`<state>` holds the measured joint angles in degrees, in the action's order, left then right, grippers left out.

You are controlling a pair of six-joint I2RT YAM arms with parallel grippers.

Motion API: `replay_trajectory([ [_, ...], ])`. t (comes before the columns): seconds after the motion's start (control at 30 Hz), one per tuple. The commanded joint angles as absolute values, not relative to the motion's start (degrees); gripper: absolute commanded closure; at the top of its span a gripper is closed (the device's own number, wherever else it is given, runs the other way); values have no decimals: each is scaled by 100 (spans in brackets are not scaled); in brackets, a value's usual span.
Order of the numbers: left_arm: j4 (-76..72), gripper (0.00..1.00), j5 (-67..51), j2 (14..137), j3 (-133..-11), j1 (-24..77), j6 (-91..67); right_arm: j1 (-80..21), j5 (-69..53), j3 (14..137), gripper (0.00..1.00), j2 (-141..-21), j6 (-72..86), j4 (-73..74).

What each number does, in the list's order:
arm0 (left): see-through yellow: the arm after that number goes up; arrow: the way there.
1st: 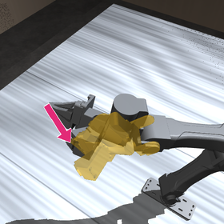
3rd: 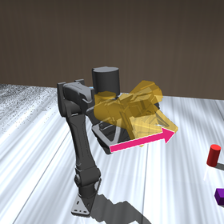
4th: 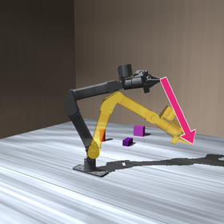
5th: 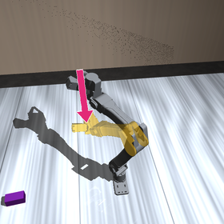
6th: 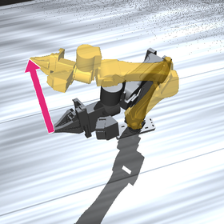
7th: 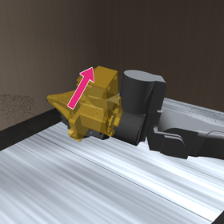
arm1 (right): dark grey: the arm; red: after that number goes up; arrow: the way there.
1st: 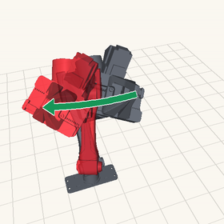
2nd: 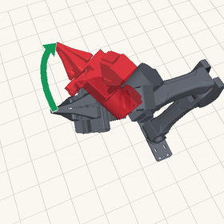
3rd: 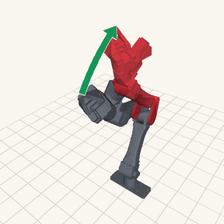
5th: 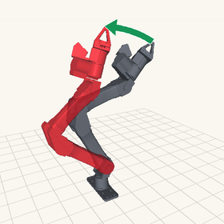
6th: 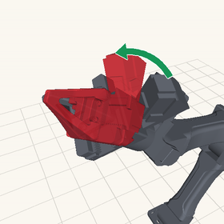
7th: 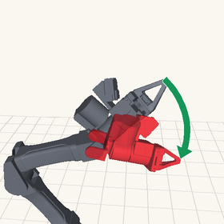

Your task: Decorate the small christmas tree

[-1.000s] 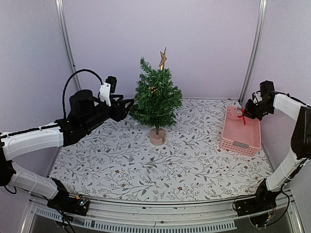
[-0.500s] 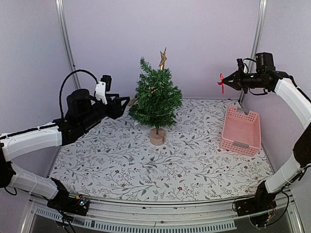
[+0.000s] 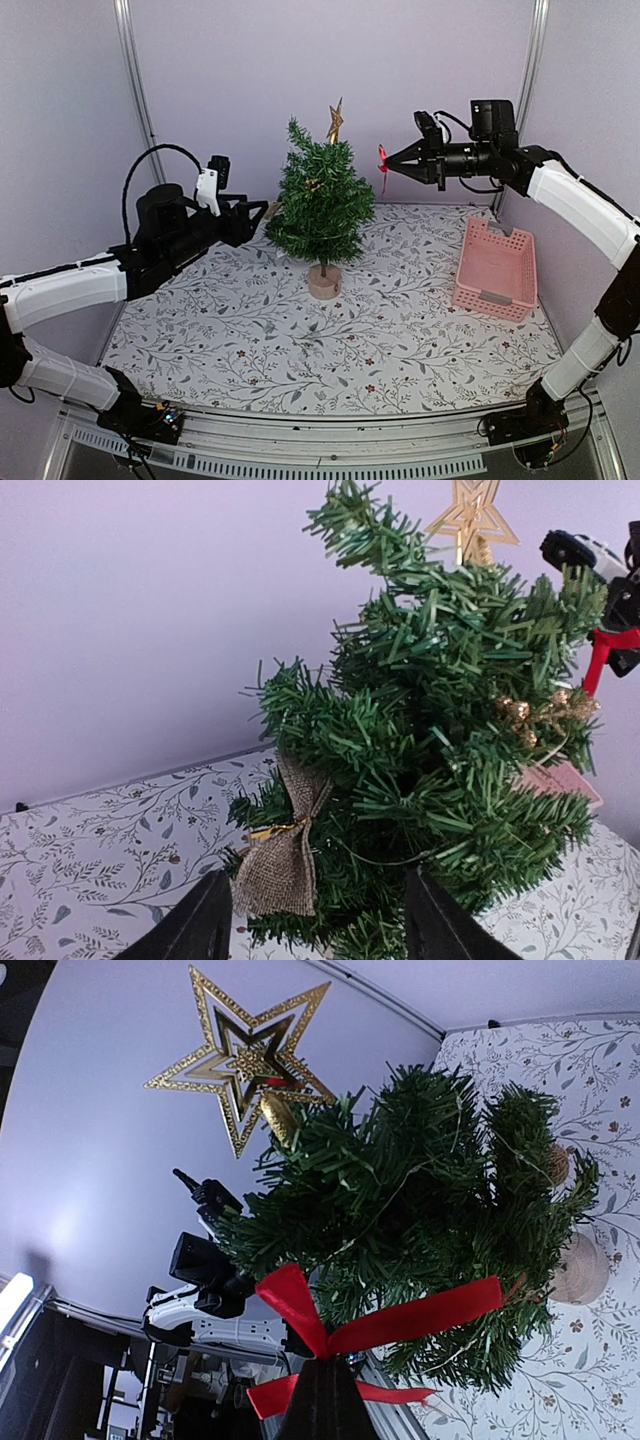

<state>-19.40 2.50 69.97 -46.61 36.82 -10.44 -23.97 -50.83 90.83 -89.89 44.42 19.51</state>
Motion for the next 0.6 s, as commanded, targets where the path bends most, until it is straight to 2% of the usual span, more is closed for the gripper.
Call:
replay_trajectory([
  [0.0,-2007,40,197,6818,-4517,3598,-1108,-2576,-5265,9246,100,-9228,4774,1479],
  [0.57,-2022,40,210,6759,-4438,3604,-1065,-2705,-5229,8957,100,-9772,5148,1400],
])
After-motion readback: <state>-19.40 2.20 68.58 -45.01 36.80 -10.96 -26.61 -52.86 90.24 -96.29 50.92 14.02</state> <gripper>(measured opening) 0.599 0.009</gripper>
